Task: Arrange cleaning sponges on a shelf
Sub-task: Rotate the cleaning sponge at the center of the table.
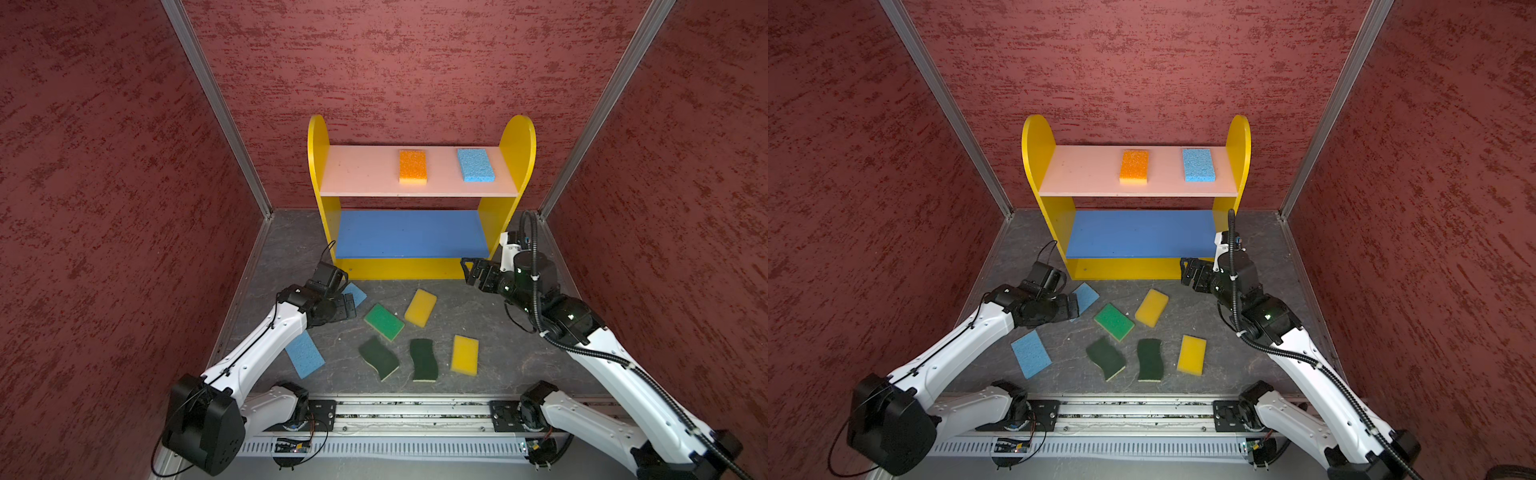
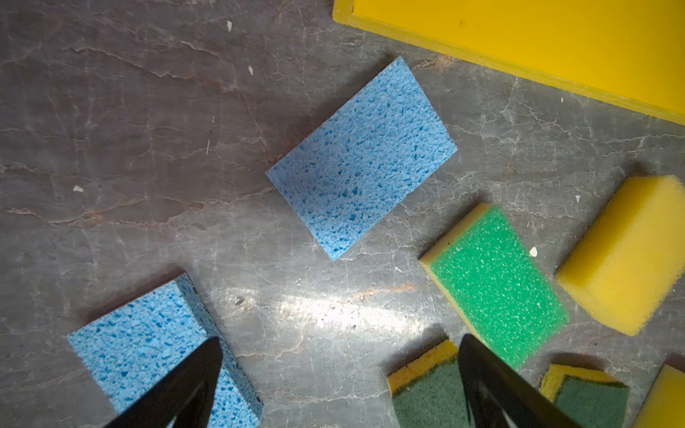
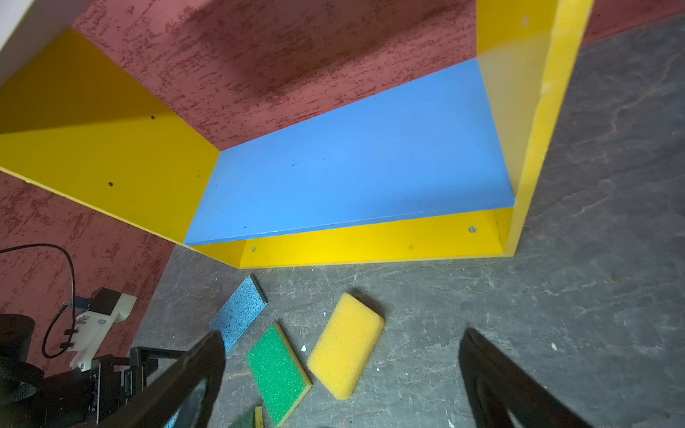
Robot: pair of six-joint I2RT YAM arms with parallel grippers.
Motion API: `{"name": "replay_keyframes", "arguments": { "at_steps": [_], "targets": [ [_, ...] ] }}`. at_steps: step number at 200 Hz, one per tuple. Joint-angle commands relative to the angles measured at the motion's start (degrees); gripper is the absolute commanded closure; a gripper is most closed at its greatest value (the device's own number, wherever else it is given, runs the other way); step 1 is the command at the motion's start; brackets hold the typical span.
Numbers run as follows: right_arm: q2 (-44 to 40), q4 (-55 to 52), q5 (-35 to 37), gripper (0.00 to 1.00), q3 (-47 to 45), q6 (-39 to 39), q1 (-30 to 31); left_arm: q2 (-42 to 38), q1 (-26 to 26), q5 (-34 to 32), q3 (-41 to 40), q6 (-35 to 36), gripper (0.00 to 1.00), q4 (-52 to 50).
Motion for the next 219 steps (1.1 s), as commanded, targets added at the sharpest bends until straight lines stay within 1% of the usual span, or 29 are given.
{"name": "replay_keyframes", "arguments": {
  "at_steps": [1,15,34,65,84,112,150,181,219],
  "targets": [
    [1.03,0.77,-3.77,0.01,-0.98,0.44,-1.83,1.12,0.90,-0.55,-1.17,1.66,0.01,4.18],
    [2.32,0.71,-4.46,0.01,-2.03,0.60,-2.51,2.40,2.86,1.39,-1.56,2.30,0.01,5.70],
    [2.94,1.54,-4.71,0.01,-4.08,0.82,-3.16,3.64,6.78,4.24,-1.92,2.45,0.01,6.67],
    [2.23,2.91,-4.36,0.01,-7.06,1.21,-4.34,3.88,11.14,5.16,-2.10,2.87,0.01,7.79],
    [2.14,3.18,-4.10,0.01,-8.45,1.84,-5.12,4.20,12.85,6.50,-2.33,3.06,0.01,9.81],
    [2.67,3.29,-4.36,0.01,-9.80,2.75,-5.99,5.81,13.87,6.58,-1.74,3.66,0.01,12.01],
    [3.03,2.99,-4.44,0.01,-11.05,3.92,-7.03,9.13,13.98,7.14,-2.29,4.38,0.01,16.23],
    [3.12,3.28,-5.36,0.01,-11.52,4.02,-7.88,10.53,14.06,9.72,-3.36,6.54,0.01,20.36],
    [4.22,3.96,-6.46,0.01,-11.71,4.11,-8.67,13.77,14.07,10.46,-2.58,7.46,0.01,21.54]
  ]
}}
